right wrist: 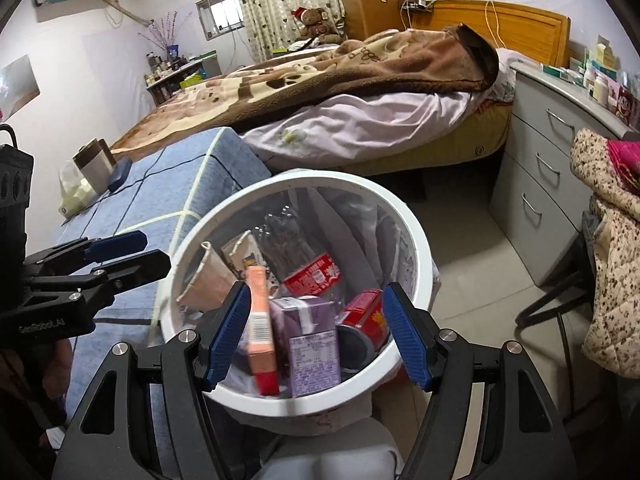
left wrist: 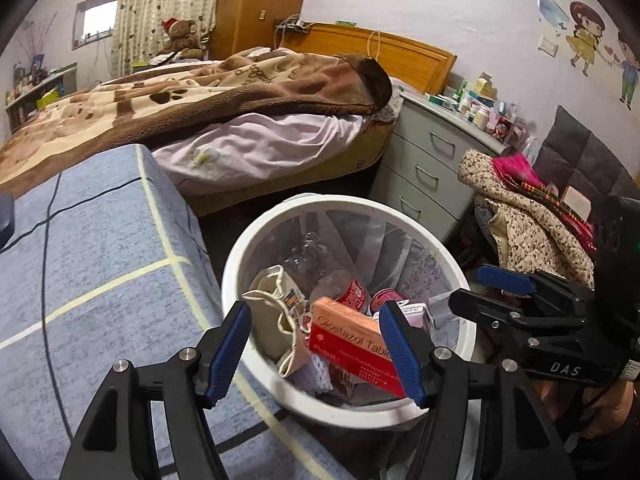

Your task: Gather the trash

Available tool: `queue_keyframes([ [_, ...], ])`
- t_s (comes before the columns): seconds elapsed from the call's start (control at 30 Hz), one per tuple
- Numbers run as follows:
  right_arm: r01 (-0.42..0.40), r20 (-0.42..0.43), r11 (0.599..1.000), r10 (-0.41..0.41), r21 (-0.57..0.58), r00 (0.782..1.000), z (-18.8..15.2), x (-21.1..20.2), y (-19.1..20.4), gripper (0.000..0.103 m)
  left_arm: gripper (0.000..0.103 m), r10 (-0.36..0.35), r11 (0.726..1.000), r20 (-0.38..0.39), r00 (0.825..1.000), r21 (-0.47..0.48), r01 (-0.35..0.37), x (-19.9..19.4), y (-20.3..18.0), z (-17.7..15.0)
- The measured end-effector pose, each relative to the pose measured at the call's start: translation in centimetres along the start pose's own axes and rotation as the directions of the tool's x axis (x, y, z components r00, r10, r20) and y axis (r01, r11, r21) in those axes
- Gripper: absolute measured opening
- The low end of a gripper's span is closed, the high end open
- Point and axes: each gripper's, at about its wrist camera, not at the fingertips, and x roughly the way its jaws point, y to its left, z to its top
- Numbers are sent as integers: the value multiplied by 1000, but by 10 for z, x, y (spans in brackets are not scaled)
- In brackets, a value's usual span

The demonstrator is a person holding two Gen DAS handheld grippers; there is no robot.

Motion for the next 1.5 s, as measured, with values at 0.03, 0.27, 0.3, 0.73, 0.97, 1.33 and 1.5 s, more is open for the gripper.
queue_keyframes([
  [0.03,-1,2,1000,1,-4,1000,-1,-2,3,70,66,4,1000,2,1000,-4,-4,-4,1,-2],
  [0.27,-29,18,999,29,-44,999,-9,-19,30,70,66,51,997,21,998,-54,-50,-37,9,-24],
  [0.3,-37,25,998,38,-54,999,-11,-24,35,70,66,59,997,27,998,-60,-58,-43,10,-27],
  [0.73,-110,45,981,118,-161,992,-32,-54,80,70,66,242,965,98,965,-128,-229,-120,19,-74],
  [0.97,-133,40,973,143,-188,989,-45,-65,91,70,66,291,949,94,952,-152,-275,-141,22,-99],
  [1.33,-146,36,969,156,-201,987,-51,-69,97,70,66,304,943,97,948,-172,-285,-156,18,-117],
  [1.5,-147,37,968,157,-202,987,-53,-70,98,70,66,307,942,96,947,-173,-288,-157,19,-118],
])
